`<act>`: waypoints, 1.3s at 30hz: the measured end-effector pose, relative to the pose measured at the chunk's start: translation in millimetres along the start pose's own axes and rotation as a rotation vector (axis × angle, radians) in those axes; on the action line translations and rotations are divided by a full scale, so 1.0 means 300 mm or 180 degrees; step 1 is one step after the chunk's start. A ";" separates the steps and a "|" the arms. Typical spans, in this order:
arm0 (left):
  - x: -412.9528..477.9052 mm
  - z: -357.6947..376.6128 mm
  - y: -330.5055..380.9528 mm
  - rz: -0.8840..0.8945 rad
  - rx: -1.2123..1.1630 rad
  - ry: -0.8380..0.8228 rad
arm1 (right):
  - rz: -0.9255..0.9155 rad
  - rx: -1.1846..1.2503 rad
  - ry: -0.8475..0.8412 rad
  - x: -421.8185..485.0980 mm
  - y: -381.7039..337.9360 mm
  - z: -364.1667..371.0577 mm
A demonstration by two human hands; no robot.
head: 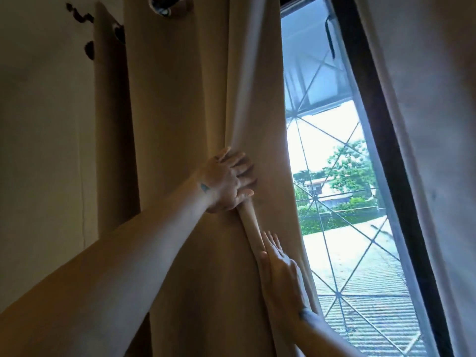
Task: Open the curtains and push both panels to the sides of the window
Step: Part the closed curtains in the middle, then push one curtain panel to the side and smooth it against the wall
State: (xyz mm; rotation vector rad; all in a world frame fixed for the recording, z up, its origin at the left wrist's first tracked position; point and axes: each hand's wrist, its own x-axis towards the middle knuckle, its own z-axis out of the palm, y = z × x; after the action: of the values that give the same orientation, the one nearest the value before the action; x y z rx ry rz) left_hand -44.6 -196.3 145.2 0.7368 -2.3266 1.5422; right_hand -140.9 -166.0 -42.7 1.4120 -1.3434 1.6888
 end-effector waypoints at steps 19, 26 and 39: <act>-0.291 0.400 -0.391 -0.0241 -0.0073 -0.0346 | 0.0285 0.0782 -0.0256 -0.048 -0.252 0.603; -0.360 0.551 -0.494 -0.0553 -0.0104 -0.0461 | 0.0268 0.0911 -0.0418 -0.043 -0.316 0.806; -0.463 0.769 -0.668 -0.1005 0.0392 -0.0936 | 0.0142 0.1203 -0.1143 -0.020 -0.368 1.165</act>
State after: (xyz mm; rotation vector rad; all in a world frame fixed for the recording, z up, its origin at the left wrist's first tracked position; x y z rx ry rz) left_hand 195.2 -431.2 142.9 1.3710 -2.1780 1.5259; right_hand 91.7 -449.1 -30.2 1.9910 -1.2864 1.8504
